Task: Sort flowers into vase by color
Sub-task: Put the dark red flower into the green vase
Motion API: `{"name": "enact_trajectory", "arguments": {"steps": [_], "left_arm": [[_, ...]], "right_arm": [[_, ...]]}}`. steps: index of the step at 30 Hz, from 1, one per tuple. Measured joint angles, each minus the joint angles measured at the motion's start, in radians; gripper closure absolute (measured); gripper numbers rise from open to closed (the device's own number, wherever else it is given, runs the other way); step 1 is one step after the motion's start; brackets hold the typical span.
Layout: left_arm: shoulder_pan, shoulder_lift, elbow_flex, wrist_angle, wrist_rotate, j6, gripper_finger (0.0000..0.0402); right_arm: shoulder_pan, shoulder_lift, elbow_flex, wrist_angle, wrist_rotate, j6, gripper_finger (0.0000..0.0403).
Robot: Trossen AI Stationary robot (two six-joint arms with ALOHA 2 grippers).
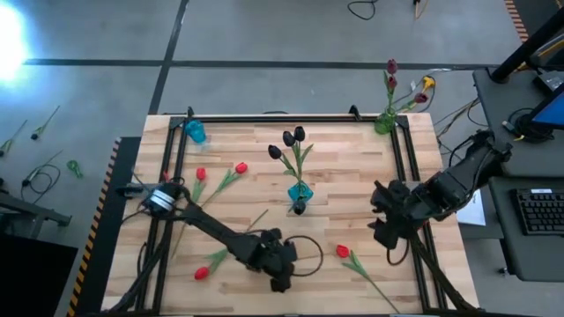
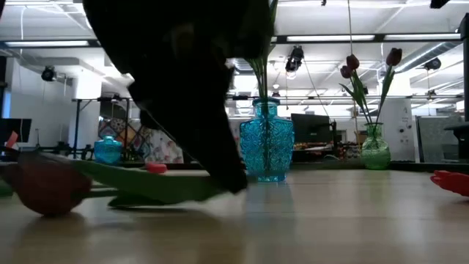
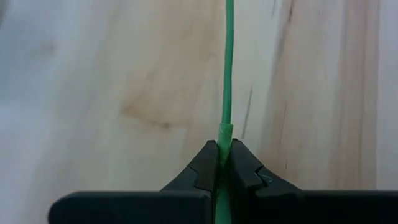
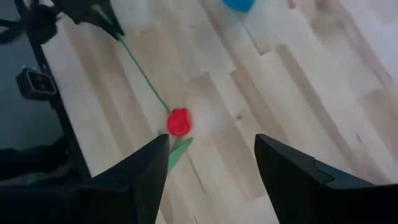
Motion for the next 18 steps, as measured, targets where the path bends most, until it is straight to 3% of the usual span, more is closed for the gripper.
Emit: {"name": "enact_trajectory", "arguments": {"steps": [7, 11, 18], "left_arm": [[0.003, 0.102, 0.183, -0.132, -0.003, 0.006, 0.0385], [0.002, 0.112, 0.227, -0.170, -0.024, -0.015, 0.0344], [-0.004, 0.064, 0.234, -0.279, -0.047, -0.018, 0.0259]], "right_arm": [[0.078, 0.084, 0.000, 0.051, 0.000, 0.007, 0.0174], [0.096, 0.139, 0.000, 0.081, -0.007, 0.047, 0.0174], [0.096, 0.231, 0.000, 0.214, 0.000, -0.021, 0.0174]]}}
